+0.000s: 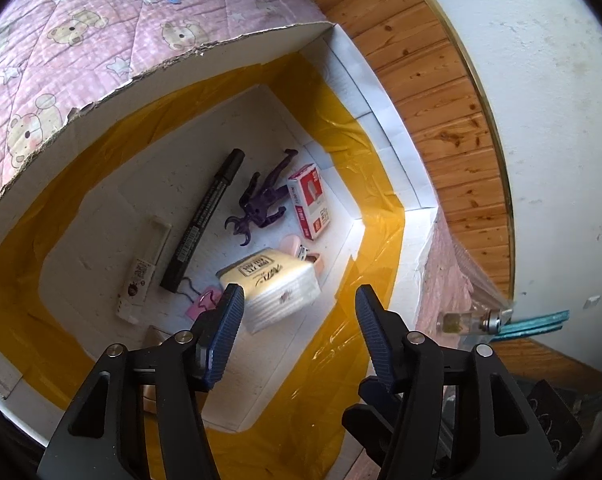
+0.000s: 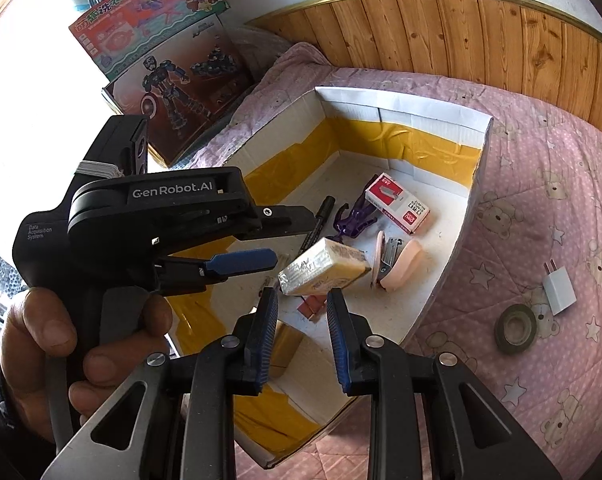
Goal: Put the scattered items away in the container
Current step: 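Open left tool dropping tissue pack into box while right tool releases clips, then withdraw both tools from the box toward the tape roll and charger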
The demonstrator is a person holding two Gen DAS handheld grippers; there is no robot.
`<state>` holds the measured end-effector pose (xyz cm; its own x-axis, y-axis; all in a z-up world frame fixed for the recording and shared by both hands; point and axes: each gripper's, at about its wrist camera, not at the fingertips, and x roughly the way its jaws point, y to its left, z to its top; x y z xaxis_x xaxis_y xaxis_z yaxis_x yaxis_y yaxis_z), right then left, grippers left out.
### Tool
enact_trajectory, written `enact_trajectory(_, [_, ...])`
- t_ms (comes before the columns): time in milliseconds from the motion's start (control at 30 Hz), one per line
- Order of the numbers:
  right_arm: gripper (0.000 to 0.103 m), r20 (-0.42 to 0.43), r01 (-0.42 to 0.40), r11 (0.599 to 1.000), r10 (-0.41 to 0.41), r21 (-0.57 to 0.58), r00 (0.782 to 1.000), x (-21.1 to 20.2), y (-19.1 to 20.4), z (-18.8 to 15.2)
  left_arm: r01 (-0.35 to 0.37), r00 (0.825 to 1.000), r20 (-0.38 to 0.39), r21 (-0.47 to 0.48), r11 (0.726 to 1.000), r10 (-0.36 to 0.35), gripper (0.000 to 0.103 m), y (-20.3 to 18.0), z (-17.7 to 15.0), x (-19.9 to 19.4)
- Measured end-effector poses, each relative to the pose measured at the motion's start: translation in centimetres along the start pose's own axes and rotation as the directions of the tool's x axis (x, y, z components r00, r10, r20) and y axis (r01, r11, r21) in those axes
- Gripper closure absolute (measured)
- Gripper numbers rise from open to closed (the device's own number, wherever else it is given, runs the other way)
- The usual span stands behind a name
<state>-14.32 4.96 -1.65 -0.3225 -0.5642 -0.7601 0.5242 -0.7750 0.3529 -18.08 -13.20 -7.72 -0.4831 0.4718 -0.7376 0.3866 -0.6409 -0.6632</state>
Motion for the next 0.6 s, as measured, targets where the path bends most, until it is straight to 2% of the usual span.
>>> enact_trajectory(600, [0.076,0.011,-0.009,1.000,0.009,0.003,1.000,-1.0,0.6,-0.2,-0.001,1.000,0.031,0.025,1.000,0.000,0.042,-0.8,-0.8,-2.1])
